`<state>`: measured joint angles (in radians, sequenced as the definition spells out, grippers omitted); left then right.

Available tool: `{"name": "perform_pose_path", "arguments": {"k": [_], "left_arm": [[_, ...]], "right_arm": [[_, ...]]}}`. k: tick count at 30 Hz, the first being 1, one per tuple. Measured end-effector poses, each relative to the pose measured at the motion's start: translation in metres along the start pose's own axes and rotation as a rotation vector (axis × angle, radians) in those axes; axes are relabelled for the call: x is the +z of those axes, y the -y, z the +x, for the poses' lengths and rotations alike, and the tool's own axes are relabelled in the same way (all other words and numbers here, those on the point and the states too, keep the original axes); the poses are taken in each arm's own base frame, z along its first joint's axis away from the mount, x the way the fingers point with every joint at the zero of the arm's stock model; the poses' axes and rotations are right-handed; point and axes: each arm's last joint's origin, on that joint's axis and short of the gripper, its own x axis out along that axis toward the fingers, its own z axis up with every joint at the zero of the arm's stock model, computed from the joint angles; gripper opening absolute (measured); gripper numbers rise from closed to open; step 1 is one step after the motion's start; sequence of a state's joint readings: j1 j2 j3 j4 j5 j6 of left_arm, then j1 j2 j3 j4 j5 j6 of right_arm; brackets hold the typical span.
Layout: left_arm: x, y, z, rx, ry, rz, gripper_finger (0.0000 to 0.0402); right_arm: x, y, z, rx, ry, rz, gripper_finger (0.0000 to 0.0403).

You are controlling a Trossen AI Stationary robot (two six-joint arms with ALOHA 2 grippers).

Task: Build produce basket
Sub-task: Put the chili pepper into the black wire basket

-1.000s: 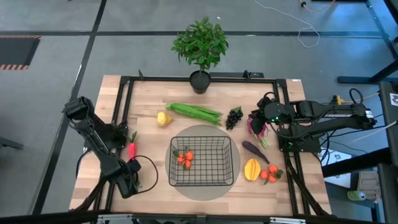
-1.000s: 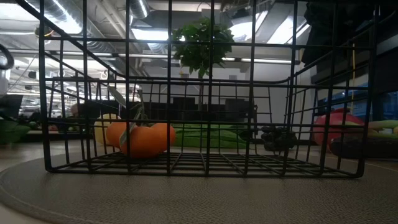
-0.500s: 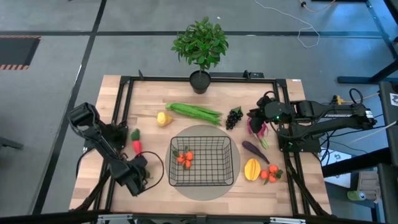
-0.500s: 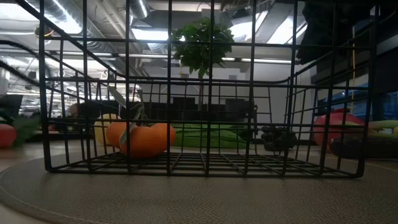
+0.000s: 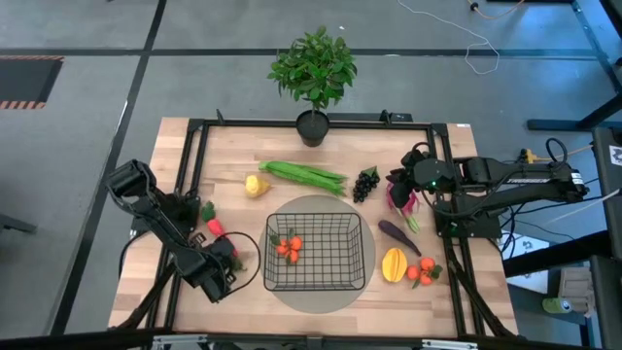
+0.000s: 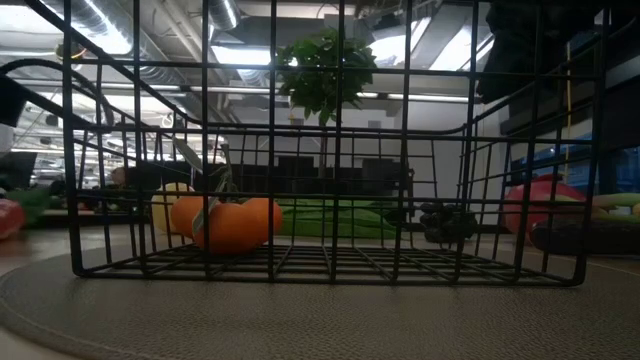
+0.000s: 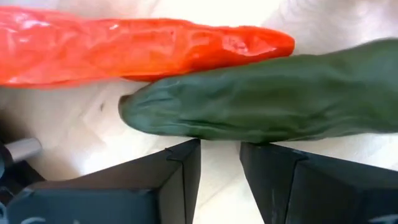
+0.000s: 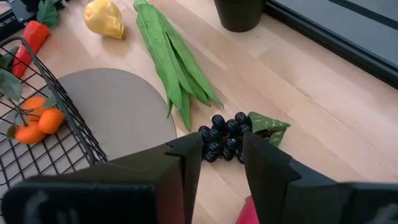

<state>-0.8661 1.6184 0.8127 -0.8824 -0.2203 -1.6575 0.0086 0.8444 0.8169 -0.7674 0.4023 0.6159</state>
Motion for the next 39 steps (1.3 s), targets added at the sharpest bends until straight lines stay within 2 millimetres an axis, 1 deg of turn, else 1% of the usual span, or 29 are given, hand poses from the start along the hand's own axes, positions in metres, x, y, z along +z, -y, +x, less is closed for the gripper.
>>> {"name": "perform_pose_path", "arguments": {"k": [8, 11, 14, 17, 22, 25, 29, 32, 34, 39], "left_arm": [[0.001, 0.000, 0.000, 0.001, 0.016, -0.015, 0.0155], [0.000, 0.000, 0.000, -0.004, 0.003, -0.037, 0.0161], [-0.001, 0.001, -0.002, -0.013, -0.057, -0.073, 0.0162], [-0.001, 0.005, -0.008, -0.028, -0.126, -0.020, 0.0163], [0.003, 0.015, -0.021, -0.083, -0.155, 0.095, 0.0159], [0.010, 0.021, -0.028, -0.118, -0.179, 0.128, 0.0159], [0.024, 0.029, -0.040, -0.156, -0.151, 0.164, 0.0158], [0.031, 0.031, -0.046, -0.164, -0.146, 0.245, 0.0158], [0.035, 0.032, -0.046, -0.173, -0.138, 0.321, 0.0158], [0.037, 0.030, -0.044, -0.176, -0.095, 0.651, 0.0158]], "right_arm": [[0.000, 0.000, 0.000, 0.001, -0.001, 0.000, 0.0110], [0.000, 0.000, 0.000, 0.002, -0.002, 0.000, 0.0110], [0.000, 0.000, 0.000, 0.002, -0.002, 0.000, 0.0110], [0.000, 0.000, 0.000, 0.002, -0.002, 0.001, 0.0110], [0.000, 0.000, 0.000, 0.002, -0.001, 0.003, 0.0110], [0.000, 0.000, 0.000, 0.002, -0.002, 0.003, 0.0110], [0.000, 0.000, 0.000, 0.002, -0.001, 0.003, 0.0110], [0.000, 0.000, 0.000, 0.002, -0.001, -0.004, 0.0110], [0.000, 0.000, 0.000, 0.002, -0.001, -0.020, 0.0110], [0.000, 0.000, 0.000, 0.001, -0.001, -0.023, 0.0110]]}}
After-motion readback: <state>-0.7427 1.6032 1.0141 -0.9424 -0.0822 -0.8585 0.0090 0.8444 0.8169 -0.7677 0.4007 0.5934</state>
